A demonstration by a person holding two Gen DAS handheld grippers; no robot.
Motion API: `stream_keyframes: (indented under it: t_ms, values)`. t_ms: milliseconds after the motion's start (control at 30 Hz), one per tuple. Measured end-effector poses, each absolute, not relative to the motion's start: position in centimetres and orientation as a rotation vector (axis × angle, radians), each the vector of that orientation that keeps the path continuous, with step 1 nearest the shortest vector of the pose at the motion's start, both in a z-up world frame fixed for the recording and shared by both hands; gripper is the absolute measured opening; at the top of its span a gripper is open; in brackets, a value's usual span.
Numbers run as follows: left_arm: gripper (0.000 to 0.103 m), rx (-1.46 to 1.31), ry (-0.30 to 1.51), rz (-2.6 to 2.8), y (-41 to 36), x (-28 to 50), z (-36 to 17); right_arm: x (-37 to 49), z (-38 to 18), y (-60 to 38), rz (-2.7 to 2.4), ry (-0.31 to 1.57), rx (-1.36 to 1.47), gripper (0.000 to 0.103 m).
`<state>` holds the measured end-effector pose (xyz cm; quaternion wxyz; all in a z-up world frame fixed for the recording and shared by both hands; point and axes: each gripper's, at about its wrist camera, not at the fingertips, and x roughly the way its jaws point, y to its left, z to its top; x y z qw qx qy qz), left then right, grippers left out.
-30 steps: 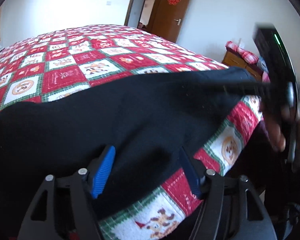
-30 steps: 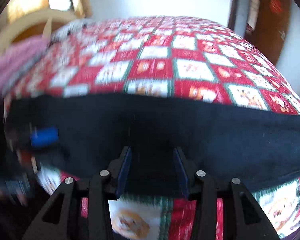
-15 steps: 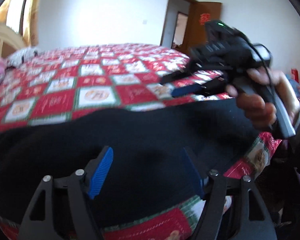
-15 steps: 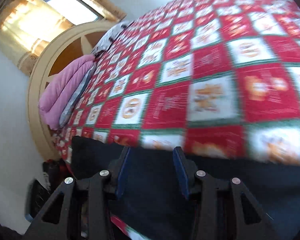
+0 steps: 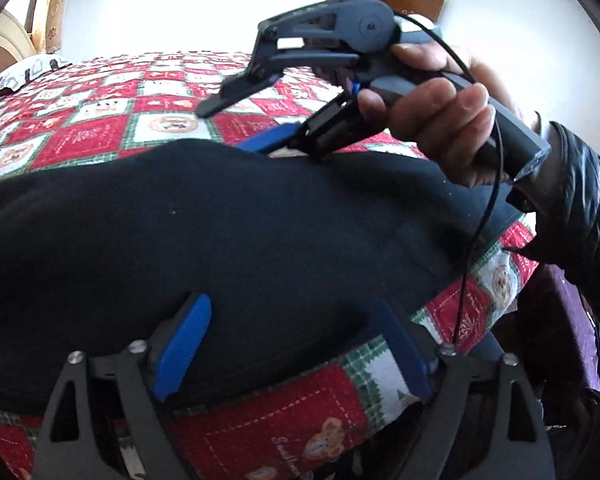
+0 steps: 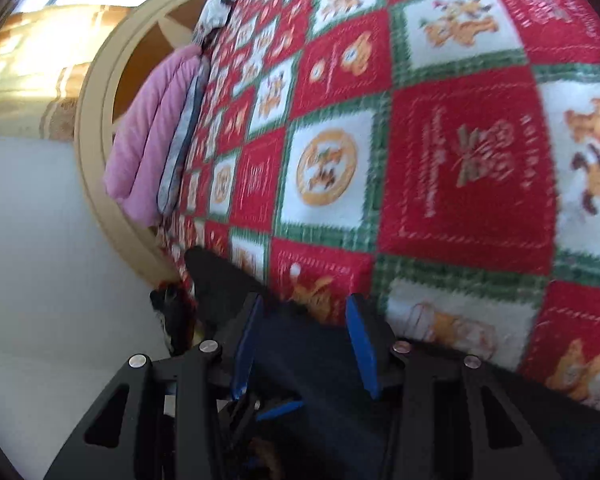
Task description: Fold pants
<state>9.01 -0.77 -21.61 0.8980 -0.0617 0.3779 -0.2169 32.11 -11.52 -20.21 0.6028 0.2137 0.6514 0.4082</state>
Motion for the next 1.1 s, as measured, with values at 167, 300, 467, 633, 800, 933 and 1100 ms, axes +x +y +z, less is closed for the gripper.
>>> stream_keyframes:
  t_ms: [167,300,467,633,800,933,1100]
  values:
    - [0.092,-0.128,0.775,-0.457,-0.6,9.0,-21.6,32.4,-21.7,-10.3,0.972,1.632,0.523,0.045]
    - [0.094,-0.132,0.772,-0.465,-0.6,8.7,-21.6,32.2,-22.1,-8.2,1.017,1.693,0.524,0.045]
    - [0.094,-0.126,0.771,-0.465,-0.7,8.7,-21.6,32.2,-22.7,-6.9,1.014,1.685,0.569,0.03]
    - [0.095,-0.123,0.769,-0.465,-0.5,8.7,-21.6,31.9,-22.8,-7.8,1.024,1.643,0.646,0.017]
    - [0.095,-0.118,0.768,-0.465,-0.6,8.7,-21.6,31.7,-21.5,-9.1,1.056,1.566,0.724,0.009]
    - [0.096,-0.115,0.768,-0.466,-0.5,8.7,-21.6,31.6,-21.4,-8.9,1.03,1.544,0.718,0.001]
    - [0.096,-0.121,0.767,-0.467,-0.3,8.7,-21.7,31.5,-22.0,-8.7,0.984,1.553,0.673,0.001]
